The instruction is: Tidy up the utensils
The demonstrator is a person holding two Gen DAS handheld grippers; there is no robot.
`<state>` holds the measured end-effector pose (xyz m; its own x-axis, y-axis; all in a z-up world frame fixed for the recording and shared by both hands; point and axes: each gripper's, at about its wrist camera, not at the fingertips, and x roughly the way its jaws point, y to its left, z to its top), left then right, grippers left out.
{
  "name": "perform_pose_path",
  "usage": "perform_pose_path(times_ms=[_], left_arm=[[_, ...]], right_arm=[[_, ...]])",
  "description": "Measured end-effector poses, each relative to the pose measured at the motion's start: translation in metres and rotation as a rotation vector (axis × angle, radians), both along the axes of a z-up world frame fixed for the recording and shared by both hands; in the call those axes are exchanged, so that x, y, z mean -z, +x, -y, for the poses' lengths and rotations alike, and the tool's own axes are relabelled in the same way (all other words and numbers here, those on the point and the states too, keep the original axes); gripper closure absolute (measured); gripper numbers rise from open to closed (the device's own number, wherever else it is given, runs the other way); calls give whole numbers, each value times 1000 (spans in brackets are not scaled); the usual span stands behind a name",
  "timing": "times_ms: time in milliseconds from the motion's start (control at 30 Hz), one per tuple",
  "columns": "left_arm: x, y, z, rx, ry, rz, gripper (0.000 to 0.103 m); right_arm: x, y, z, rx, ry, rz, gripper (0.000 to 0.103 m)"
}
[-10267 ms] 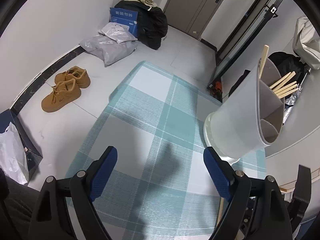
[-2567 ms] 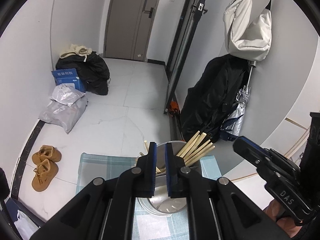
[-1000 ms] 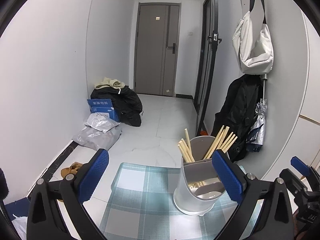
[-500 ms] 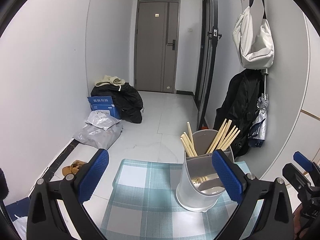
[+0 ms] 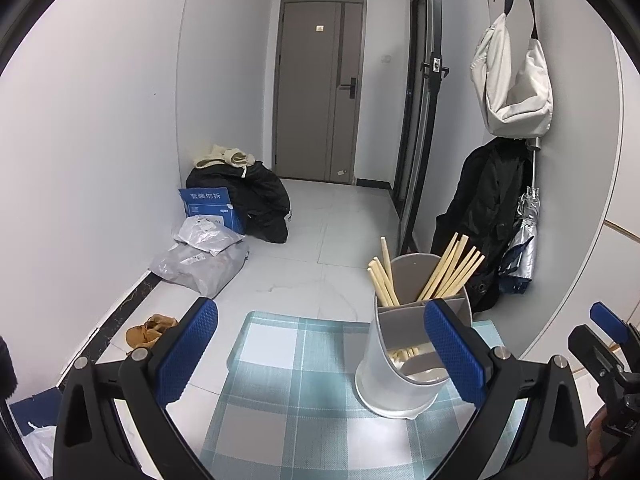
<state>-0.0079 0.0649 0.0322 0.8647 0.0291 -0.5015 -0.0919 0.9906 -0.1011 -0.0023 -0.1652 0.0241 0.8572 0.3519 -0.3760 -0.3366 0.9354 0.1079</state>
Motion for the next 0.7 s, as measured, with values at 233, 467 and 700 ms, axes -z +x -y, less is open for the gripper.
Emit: perform_pose_path(times_ms=[233,467,700], left_arm=[[2,-3,4,13,2,-3,3],[3,-2,3,12,-10,-13,3],[7,-1,3,12,-33,-37,3]], right_arm=[[0,-1,-1,-8,-1,-3,0],[1,0,0,-7,2,-10,0],[1,-1,-1,-6,1,-10,0]])
